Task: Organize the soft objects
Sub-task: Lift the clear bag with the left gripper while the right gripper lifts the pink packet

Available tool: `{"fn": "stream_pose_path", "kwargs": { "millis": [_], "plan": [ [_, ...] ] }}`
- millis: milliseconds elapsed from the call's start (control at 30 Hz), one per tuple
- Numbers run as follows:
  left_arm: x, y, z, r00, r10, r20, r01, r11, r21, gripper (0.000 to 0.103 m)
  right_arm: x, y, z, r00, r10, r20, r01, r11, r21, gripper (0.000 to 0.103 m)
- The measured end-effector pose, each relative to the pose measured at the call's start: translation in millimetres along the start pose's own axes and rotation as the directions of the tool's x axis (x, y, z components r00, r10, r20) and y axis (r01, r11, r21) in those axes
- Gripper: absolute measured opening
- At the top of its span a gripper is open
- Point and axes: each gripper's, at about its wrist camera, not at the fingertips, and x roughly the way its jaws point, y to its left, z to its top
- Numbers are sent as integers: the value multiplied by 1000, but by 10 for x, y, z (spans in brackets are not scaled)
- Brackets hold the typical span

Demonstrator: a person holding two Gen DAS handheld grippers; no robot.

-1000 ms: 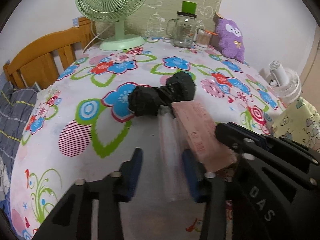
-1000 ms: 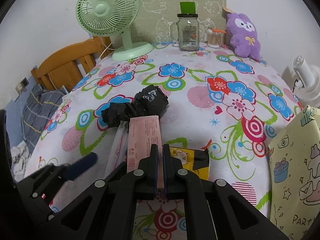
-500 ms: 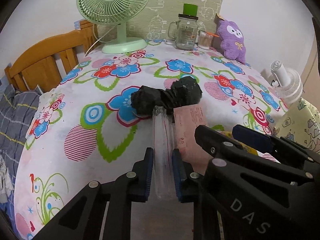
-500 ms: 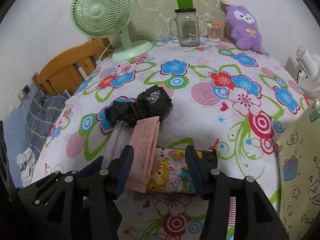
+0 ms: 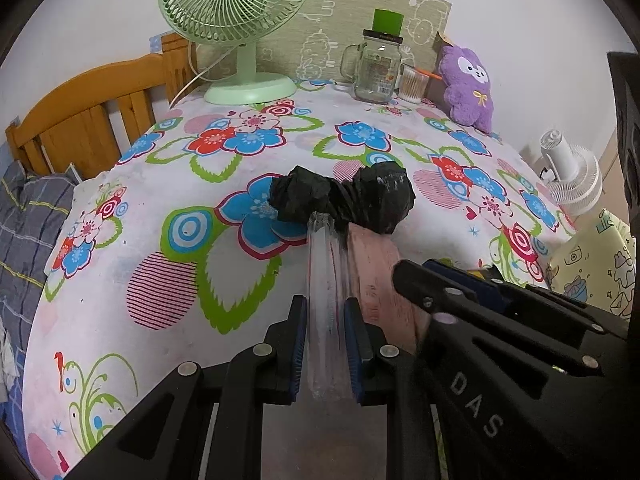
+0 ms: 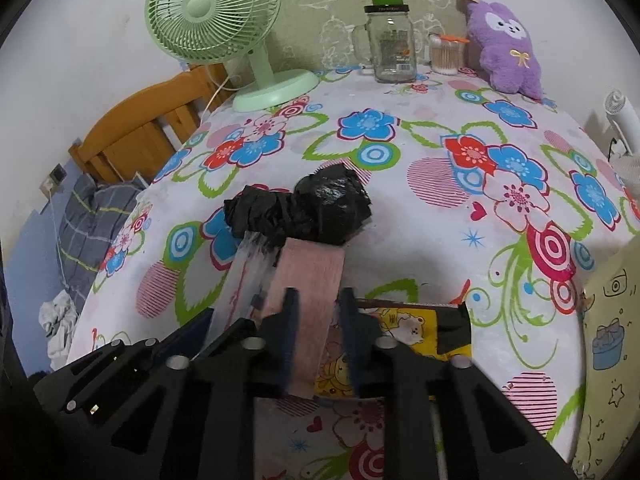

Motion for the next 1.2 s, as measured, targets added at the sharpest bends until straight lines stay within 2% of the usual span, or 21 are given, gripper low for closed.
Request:
{"fn": "stream_pose_path", "kwargs": {
  "millis": [133,367,733,1000,1200],
  "plan": [
    [-29,-28,-10,1000,7,4,-7,1000,7,16,-29,-6,-10,1000,1,5,-1,1000,-4,3],
    [-118,-73,-69,1000,24,13,-25,1000,17,15,-130,-12,-69,1000,10,16,-10,1000,-16,3],
    [-273,-39,-146,994,99,42,-100,995,29,15,-266,72,-148,1000,17,14,-16,999,-52,4],
    [-275,138,-134,989,139,48,-140,990,26,15,-178,193,-103,1000,-5,-6,5,997,-74,4],
    [-239,247,-124,989,140,42,-141,990,20,15,-63,267,-65,999,-27,-28,25,997,-76,5]
  ]
}}
